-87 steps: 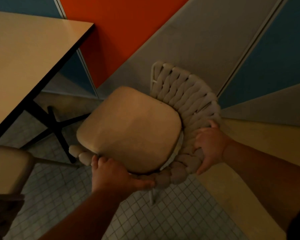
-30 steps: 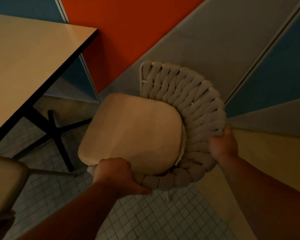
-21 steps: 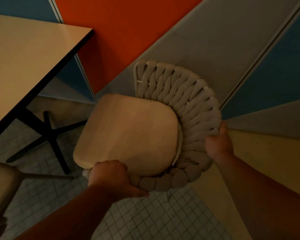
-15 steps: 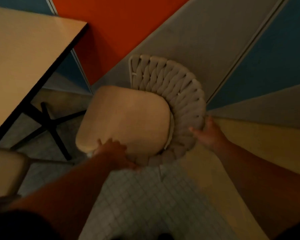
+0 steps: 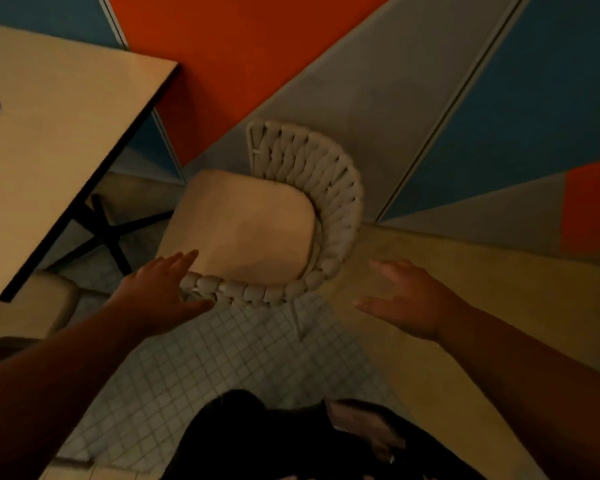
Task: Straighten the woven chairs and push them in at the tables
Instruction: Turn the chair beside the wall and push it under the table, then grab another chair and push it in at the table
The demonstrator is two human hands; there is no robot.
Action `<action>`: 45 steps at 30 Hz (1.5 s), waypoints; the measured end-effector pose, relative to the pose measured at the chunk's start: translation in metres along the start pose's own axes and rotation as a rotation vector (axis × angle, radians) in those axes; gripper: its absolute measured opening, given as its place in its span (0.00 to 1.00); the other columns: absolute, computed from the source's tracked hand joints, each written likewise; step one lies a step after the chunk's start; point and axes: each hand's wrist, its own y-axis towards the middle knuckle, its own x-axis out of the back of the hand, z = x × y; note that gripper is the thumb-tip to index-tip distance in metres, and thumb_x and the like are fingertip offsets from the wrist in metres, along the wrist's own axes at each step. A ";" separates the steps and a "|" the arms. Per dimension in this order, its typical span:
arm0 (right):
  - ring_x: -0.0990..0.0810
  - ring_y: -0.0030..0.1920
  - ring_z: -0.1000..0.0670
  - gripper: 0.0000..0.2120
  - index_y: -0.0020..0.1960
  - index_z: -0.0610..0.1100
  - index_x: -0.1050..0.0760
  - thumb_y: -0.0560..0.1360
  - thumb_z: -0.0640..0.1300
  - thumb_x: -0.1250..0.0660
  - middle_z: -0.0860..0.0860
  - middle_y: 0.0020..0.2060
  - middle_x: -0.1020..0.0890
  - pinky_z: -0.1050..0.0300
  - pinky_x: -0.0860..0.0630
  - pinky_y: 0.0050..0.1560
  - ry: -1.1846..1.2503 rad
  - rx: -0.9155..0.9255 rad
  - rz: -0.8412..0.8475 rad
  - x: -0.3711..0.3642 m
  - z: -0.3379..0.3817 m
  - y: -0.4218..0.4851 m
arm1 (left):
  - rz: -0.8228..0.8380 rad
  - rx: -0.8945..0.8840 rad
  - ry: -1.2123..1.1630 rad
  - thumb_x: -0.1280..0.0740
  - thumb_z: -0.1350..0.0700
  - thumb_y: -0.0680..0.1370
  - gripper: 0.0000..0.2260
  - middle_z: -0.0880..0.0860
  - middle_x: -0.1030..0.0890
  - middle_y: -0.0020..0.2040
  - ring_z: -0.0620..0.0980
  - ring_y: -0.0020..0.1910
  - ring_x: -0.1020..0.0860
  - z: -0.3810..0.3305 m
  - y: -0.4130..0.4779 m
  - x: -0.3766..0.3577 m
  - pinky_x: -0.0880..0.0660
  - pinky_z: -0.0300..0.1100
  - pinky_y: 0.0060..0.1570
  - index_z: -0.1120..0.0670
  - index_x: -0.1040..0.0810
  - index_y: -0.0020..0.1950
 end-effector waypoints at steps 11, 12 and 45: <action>0.41 0.80 0.40 0.65 0.84 0.55 0.48 0.55 0.90 0.52 0.46 0.81 0.38 0.39 0.42 0.78 -0.277 0.249 -0.098 0.096 0.012 0.147 | -0.086 0.093 -0.092 0.36 0.26 0.72 0.48 0.48 0.46 0.84 0.56 0.81 0.45 -0.025 0.074 0.058 0.40 0.61 0.75 0.41 0.56 0.84; 0.41 0.80 0.40 0.66 0.83 0.55 0.48 0.54 0.90 0.53 0.46 0.81 0.38 0.39 0.41 0.78 -0.269 0.267 -0.093 0.103 0.012 0.160 | -0.083 0.112 -0.097 0.36 0.25 0.72 0.48 0.48 0.46 0.84 0.56 0.81 0.45 -0.027 0.078 0.060 0.40 0.61 0.75 0.41 0.56 0.84; 0.45 0.81 0.39 0.57 0.84 0.54 0.49 0.63 0.82 0.46 0.46 0.82 0.42 0.36 0.47 0.80 -0.581 0.964 0.060 0.241 -0.078 0.324 | -0.391 0.889 -0.520 0.42 0.22 0.69 0.48 0.47 0.46 0.84 0.53 0.82 0.47 -0.384 0.019 0.020 0.42 0.57 0.78 0.40 0.54 0.83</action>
